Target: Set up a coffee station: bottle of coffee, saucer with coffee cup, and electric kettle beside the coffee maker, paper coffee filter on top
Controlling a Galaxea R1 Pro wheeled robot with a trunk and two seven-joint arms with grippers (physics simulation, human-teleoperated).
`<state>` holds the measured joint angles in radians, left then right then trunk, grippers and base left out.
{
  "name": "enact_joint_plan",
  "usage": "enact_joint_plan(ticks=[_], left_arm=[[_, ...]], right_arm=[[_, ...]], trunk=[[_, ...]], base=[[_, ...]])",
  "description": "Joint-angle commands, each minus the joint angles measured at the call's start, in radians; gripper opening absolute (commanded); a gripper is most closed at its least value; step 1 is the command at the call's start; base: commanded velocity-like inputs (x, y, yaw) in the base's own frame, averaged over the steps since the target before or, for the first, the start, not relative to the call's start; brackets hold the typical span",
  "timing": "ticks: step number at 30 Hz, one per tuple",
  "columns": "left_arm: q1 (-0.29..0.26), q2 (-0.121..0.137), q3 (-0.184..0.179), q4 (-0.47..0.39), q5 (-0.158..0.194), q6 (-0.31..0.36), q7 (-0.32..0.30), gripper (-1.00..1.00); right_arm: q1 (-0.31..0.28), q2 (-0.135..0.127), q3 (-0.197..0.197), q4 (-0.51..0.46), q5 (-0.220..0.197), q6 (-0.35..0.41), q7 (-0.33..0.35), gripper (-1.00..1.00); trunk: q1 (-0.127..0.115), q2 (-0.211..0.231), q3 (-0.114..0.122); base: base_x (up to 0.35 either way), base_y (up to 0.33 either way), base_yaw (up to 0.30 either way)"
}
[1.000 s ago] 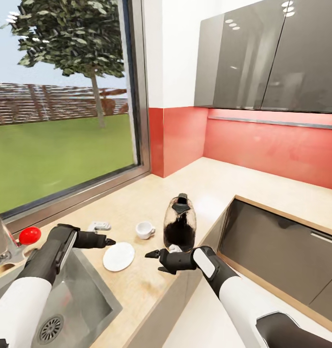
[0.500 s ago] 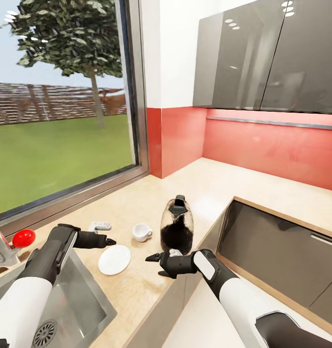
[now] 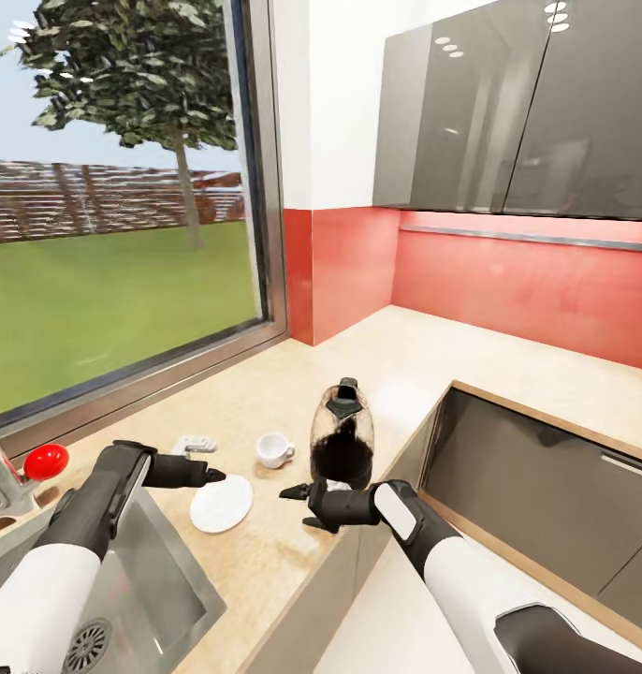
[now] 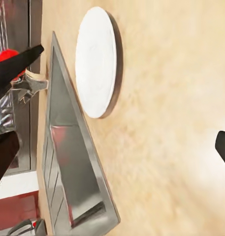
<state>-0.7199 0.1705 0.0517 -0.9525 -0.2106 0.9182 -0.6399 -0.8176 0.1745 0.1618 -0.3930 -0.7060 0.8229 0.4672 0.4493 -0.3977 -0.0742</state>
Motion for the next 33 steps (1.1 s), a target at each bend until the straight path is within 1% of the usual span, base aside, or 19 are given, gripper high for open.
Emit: enact_joint_plan(ticks=[1,3,5,10,16,23,28,33], left_arm=[[-0.001,0.001,0.002,-0.002,-0.016,0.009,-0.011,1.0],[-0.002,0.004,-0.002,-0.003,-0.028,0.02,-0.014,1.0],[-0.003,0.005,-0.004,-0.003,-0.032,0.031,-0.015,1.0],[-0.008,0.01,-0.005,-0.002,-0.033,0.054,-0.016,1.0],[-0.012,0.014,-0.006,0.0,-0.033,0.078,-0.017,1.0],[-0.012,0.012,-0.008,0.001,-0.036,0.083,-0.017,1.0],[-0.013,0.013,-0.008,0.0,-0.036,0.083,-0.017,1.0],[-0.013,0.015,-0.007,0.0,-0.039,0.082,-0.017,1.0]], right_arm=[[-0.001,0.0,0.001,-0.006,0.004,0.001,0.005,1.0],[-0.001,0.0,0.002,-0.017,0.0,0.0,0.015,1.0],[-0.001,0.0,0.003,-0.028,-0.001,0.0,0.026,1.0],[0.0,0.0,0.005,-0.049,-0.002,0.0,0.037,1.0],[0.0,0.0,0.006,-0.035,-0.003,0.001,0.039,1.0],[0.0,0.0,0.007,-0.018,-0.003,0.001,0.04,1.0],[0.0,0.0,0.007,-0.017,-0.003,0.001,0.04,1.0],[0.0,0.0,0.007,-0.017,-0.003,0.001,0.04,1.0]], trunk=[[0.001,-0.002,-0.002],[0.001,-0.002,-0.002],[0.001,-0.002,-0.002],[0.001,-0.002,-0.002],[0.001,-0.002,-0.002],[0.001,-0.002,-0.002],[0.001,-0.002,-0.002],[0.001,-0.002,-0.002]], base=[[0.0,0.0,0.0],[0.0,0.0,0.0],[0.0,0.0,0.0],[0.0,0.0,0.0],[0.0,0.0,0.0],[-0.012,0.003,0.0],[-0.205,0.076,0.0],[-0.083,0.03,0.0]])
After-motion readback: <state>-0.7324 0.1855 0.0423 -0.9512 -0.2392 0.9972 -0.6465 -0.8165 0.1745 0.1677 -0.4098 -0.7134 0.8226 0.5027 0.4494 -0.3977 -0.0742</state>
